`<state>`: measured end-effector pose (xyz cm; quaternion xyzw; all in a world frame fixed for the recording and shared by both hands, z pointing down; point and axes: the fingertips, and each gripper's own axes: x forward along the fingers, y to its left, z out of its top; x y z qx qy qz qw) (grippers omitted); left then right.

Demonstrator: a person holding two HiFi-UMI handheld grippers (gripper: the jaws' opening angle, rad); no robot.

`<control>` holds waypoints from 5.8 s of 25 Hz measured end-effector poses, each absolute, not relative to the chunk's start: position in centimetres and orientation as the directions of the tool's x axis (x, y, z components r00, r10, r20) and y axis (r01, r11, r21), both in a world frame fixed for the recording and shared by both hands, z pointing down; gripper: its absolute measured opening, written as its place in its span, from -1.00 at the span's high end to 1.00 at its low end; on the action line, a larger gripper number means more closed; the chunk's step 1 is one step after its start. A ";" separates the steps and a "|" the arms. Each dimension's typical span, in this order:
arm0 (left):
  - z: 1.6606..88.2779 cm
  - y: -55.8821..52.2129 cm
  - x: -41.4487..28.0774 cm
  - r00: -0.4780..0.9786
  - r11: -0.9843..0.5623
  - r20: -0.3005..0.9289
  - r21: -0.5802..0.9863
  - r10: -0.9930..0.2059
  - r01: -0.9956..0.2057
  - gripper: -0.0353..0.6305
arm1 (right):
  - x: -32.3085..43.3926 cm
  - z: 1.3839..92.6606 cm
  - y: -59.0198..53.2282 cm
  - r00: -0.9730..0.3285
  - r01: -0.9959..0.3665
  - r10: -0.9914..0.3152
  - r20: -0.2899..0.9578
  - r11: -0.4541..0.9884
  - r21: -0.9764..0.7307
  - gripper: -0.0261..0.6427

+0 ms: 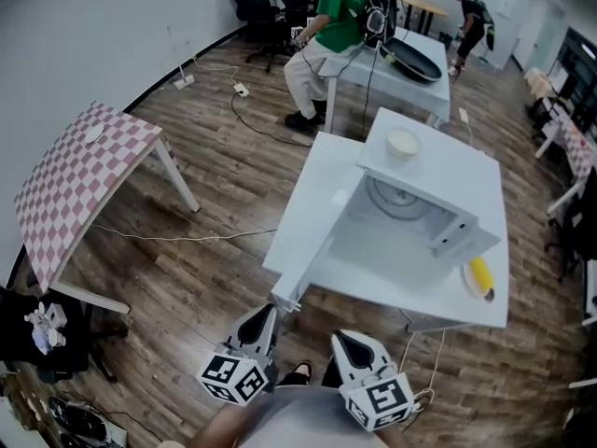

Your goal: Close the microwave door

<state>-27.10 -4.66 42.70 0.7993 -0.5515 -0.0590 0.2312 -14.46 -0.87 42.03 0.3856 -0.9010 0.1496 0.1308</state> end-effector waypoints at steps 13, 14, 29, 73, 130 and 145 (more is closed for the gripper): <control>44.1 -6.3 -29.8 0.324 -0.224 0.192 0.410 -0.926 -0.884 0.84 | -13.9 42.0 -0.9 -0.661 -0.744 -0.674 0.328 0.647 -0.169 0.85; 44.0 -6.6 -29.8 0.327 -0.229 0.188 0.410 -0.926 -0.883 0.84 | -13.8 41.9 -1.2 -0.658 -0.747 -0.680 0.322 0.644 -0.166 0.85; 42.2 -8.3 -29.0 0.359 -0.272 0.163 0.400 -0.919 -0.875 0.84 | -13.4 41.0 -1.5 -0.642 -0.762 -0.701 0.311 0.627 -0.162 0.85; 44.6 -7.2 -24.5 0.481 -0.336 0.215 0.483 -0.850 -0.809 0.84 | -12.3 41.7 -2.1 -0.617 -0.786 -0.719 0.320 0.587 -0.197 0.85; 44.6 -6.3 -16.6 0.641 -0.474 0.233 0.503 -0.731 -0.723 0.84 | -7.7 41.7 -2.2 -0.533 -0.846 -0.787 0.310 0.490 -0.210 0.85; 43.5 -6.7 -14.6 0.692 -0.512 0.195 0.542 -0.695 -0.666 0.84 | -6.8 41.9 -2.7 -0.513 -0.858 -0.799 0.314 0.462 -0.226 0.85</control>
